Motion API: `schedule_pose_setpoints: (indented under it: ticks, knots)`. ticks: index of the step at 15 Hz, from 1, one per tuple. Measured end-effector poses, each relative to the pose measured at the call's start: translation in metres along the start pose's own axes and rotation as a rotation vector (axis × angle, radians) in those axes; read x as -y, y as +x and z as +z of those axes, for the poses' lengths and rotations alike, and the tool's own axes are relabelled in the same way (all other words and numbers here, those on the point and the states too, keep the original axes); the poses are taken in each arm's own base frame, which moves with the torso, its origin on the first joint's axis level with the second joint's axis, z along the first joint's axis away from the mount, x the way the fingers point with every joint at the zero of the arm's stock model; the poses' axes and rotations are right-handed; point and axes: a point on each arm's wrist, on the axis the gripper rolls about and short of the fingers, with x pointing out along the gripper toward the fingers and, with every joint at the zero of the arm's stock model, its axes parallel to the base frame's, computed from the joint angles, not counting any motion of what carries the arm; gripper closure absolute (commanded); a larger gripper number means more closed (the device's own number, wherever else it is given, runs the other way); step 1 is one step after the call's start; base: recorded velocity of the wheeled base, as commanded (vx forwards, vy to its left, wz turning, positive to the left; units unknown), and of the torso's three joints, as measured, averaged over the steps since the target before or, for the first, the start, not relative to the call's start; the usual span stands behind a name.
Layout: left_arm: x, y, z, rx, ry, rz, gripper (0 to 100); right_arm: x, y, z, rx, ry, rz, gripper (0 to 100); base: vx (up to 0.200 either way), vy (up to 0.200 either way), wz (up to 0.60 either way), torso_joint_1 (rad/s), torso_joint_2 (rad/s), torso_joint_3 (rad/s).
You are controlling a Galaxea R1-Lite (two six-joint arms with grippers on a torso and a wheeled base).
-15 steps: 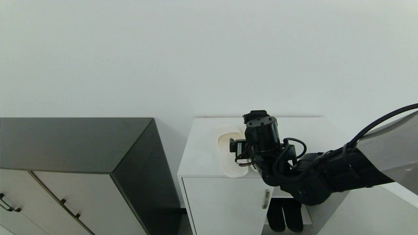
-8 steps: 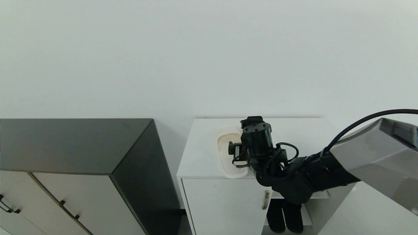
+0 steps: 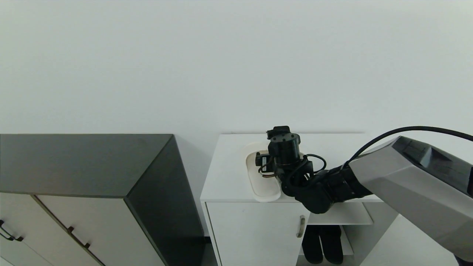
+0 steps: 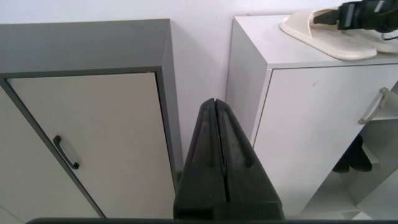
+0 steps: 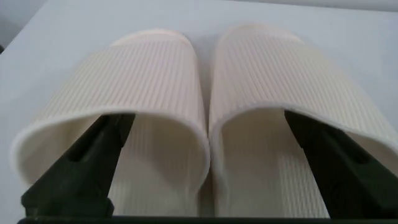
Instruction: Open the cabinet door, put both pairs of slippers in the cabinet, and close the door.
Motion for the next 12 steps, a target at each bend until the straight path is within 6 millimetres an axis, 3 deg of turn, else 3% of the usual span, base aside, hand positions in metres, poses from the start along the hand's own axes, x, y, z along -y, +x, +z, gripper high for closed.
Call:
schedule_pose_setpoints:
  ticks: [1,2,7,12]
  knots:
    - [0.0,0.0,0.0,0.0,0.0,0.0,100,-0.002,0.004,0.0,0.008,0.001,-0.001,0,0.0,0.0,0.0,0.0,0.0,0.0]
    - [0.0,0.0,0.0,0.0,-0.001,-0.001,100,-0.002,0.007,0.0,0.011,0.001,-0.003,100,0.0,0.0,0.0,0.0,0.0,0.0]
    - [0.0,0.0,0.0,-0.001,0.0,0.0,100,-0.004,0.01,-0.004,0.007,-0.002,-0.005,100,0.0,0.0,0.0,0.0,0.0,0.0]
    - [0.0,0.0,0.0,-0.001,-0.001,-0.002,100,-0.008,-0.001,-0.005,-0.004,-0.013,0.008,100,0.0,0.0,0.0,0.0,0.0,0.0]
